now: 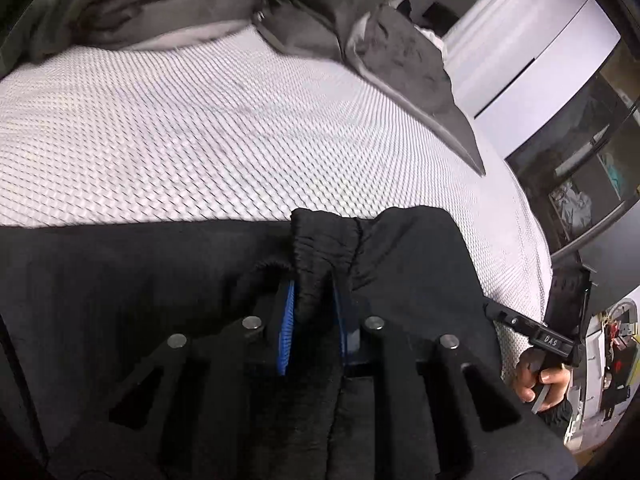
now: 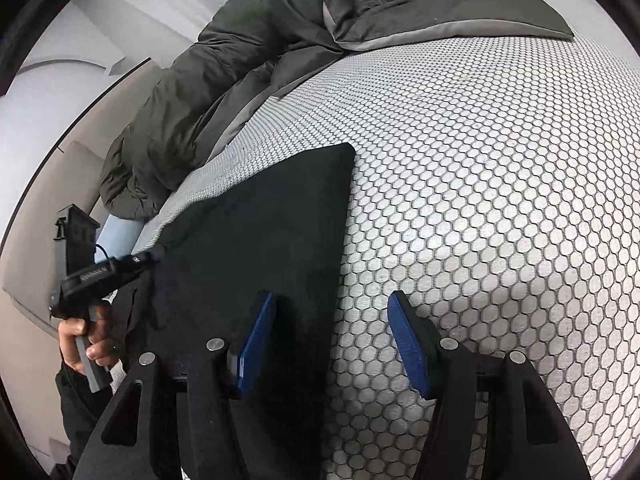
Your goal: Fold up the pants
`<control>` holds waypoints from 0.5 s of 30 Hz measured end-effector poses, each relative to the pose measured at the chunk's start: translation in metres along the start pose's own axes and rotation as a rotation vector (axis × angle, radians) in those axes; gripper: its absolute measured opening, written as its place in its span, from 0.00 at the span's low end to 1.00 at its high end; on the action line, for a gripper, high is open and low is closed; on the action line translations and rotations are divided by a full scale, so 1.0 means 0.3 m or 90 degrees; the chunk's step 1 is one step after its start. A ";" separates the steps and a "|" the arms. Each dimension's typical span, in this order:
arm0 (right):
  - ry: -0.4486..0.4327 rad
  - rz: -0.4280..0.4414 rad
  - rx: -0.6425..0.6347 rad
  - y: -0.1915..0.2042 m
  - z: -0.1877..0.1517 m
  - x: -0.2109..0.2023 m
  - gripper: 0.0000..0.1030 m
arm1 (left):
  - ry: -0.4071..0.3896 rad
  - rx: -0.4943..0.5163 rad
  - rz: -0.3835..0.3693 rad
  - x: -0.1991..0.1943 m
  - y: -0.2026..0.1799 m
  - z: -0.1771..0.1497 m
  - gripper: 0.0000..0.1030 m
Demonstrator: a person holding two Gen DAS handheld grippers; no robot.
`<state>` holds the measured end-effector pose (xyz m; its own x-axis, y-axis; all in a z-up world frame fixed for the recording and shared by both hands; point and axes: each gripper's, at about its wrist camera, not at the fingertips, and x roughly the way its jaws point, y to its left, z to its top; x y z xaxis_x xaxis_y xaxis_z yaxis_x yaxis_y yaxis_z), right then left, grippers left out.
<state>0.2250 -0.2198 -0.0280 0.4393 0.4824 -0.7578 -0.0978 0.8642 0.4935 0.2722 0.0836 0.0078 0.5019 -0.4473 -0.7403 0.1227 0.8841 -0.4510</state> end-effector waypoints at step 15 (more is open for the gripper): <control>0.062 0.079 -0.033 0.070 -0.193 -0.058 0.63 | -0.059 0.043 0.135 -0.182 -0.076 -0.188 0.80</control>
<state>0.1634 -0.2018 -0.0291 0.3334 0.5949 -0.7314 -0.1922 0.8024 0.5650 0.1937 0.0802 0.0304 0.5989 -0.2389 -0.7643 0.0619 0.9654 -0.2533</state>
